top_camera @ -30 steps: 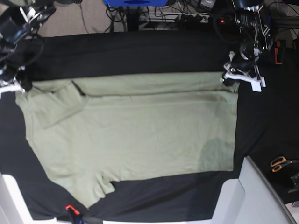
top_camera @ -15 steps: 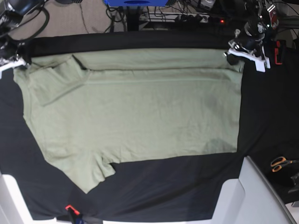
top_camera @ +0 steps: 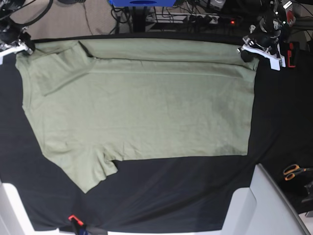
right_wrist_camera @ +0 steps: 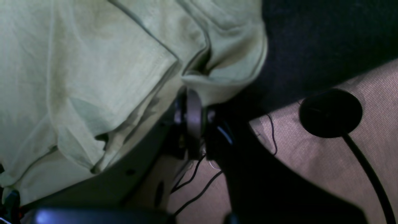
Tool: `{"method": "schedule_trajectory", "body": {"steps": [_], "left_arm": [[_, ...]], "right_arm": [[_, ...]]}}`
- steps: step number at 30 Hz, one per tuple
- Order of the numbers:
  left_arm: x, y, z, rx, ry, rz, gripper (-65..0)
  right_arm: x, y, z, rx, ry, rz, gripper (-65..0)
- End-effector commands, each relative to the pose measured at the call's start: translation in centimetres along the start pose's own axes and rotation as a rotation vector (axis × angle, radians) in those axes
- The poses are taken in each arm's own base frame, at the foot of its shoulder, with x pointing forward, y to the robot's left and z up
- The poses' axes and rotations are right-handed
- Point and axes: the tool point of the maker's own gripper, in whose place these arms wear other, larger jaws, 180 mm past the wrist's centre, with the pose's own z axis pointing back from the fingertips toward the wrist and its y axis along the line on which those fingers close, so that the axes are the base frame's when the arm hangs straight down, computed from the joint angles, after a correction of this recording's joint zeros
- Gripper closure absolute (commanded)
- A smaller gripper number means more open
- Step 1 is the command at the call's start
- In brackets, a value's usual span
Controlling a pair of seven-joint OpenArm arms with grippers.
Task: Fold the T-shirt properly
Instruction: 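Drag the shirt toward the robot with both grippers, then release the shirt and move both grippers outward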
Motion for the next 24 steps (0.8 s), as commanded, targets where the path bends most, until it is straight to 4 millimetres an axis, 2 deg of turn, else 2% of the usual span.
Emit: {"method": "schedule_trajectory", "body": {"steps": [1,11,13,16,17,18,19,21,23,24], "left_arm": [[1.3,0.3,0.3,0.005,-0.038,-0.014,0.0],[1.3,0.4,0.3,0.007,-0.038,-0.014,0.0],[1.3,0.4,0.4,0.006,-0.038,-0.016,0.0],[1.2,0.6,0.4,0.02,-0.033,-0.035,0.0],[1.0,0.8,0.4,0.032,-0.027,-0.054,-4.6],[0.9,1.0,0.4,0.046,-0.019,-0.077,-14.0],[0.8,1.2,0.4,0.056,-0.014,-0.093,-21.7],[0.7,1.5,0.5,0.07,-0.009,-0.111,-38.8],[1.2,2.0,0.7,0.082,-0.019,-0.109,-51.3],[2.1,2.9,1.1,0.106,-0.047,-0.093,-56.6]], "right_arm": [[1.6,-0.4,0.7,-0.01,-0.047,0.016,0.0],[1.5,-0.4,0.6,-0.009,-0.045,0.008,-0.8],[0.9,-0.1,0.5,-0.002,-0.041,-0.002,-7.8],[0.6,-0.3,0.9,-0.013,-0.06,-0.027,-31.5],[0.5,-0.2,1.1,-0.015,-0.068,-0.034,-39.3],[0.8,-0.1,1.3,-0.019,-0.081,-0.031,-45.8],[1.0,0.0,1.6,-0.023,-0.09,-0.021,-48.3],[1.8,-0.1,2.4,-0.039,-0.114,0.004,-48.6],[2.8,0.1,3.1,-0.051,-0.146,0.031,-48.6],[3.4,0.2,3.6,-0.059,-0.165,0.04,-48.6]]}}
